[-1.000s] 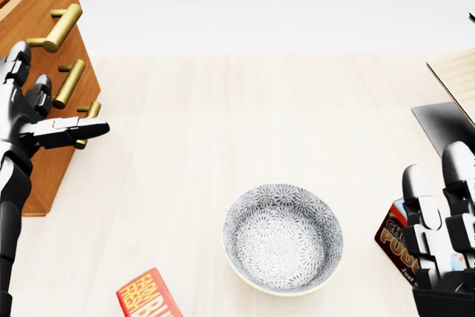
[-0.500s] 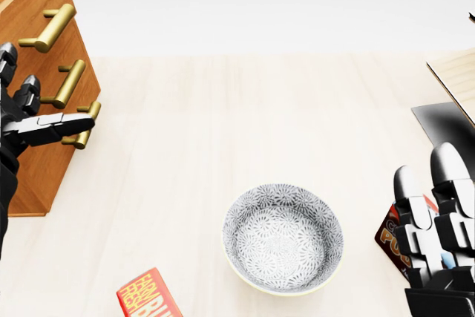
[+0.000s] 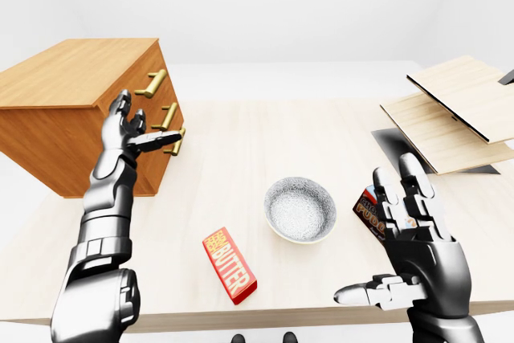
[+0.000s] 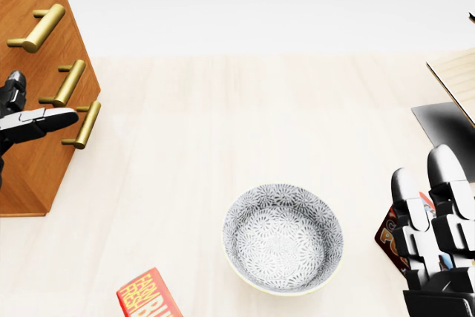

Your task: Close the top drawer of the cabinet and put the bowl on top of it.

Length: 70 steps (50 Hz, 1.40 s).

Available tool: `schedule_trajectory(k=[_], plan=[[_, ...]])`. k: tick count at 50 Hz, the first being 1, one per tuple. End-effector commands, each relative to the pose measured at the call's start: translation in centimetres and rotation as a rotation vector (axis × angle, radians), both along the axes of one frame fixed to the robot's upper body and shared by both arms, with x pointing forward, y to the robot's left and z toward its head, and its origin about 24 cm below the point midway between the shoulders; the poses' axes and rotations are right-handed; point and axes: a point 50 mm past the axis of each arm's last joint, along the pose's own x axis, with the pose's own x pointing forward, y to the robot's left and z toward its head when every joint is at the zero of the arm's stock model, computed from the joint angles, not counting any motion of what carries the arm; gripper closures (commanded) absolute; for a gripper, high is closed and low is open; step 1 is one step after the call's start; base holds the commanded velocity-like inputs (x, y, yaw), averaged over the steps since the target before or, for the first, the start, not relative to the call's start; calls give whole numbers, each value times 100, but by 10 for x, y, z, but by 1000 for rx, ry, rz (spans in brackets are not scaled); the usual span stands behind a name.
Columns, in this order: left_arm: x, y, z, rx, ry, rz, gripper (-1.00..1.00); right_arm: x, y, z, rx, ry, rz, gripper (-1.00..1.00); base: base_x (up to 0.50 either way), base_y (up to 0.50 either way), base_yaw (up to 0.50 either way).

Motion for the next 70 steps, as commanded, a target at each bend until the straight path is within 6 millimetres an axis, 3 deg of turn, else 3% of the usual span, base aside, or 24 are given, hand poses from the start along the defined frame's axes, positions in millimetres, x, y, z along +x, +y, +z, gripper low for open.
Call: schedule_trajectory(k=[1, 28, 38, 44, 58, 63, 70], plan=[[-5, 15, 12, -17, -44, 53, -100, 0, 0, 0, 1, 1, 1, -100, 0, 0, 0], [-13, 41, 7, -71, -20, 120, -100, -2, 0, 0, 1, 3, 4, -100, 0, 0, 0], [-11, 40, 4, -78, -4, 126, -100, -2, 0, 1, 1, 1, 5, -100, 0, 0, 0], [-32, 27, 23, -25, -150, 106, -100, -1, 1, 0, 0, 3, 4, -100, 0, 0, 0], [-118, -34, 85, 104, -608, -12, -100, -1, 0, 0, 2, 6, 7, -100, 0, 0, 0], [-132, -53, 93, 139, -681, -61, -100, -2, 0, 0, 3, 4, 8, -100, 0, 0, 0], [-131, -70, 86, 198, -662, -94, -100, -2, 0, 0, 3, 1, 10, -100, 0, 0, 0]])
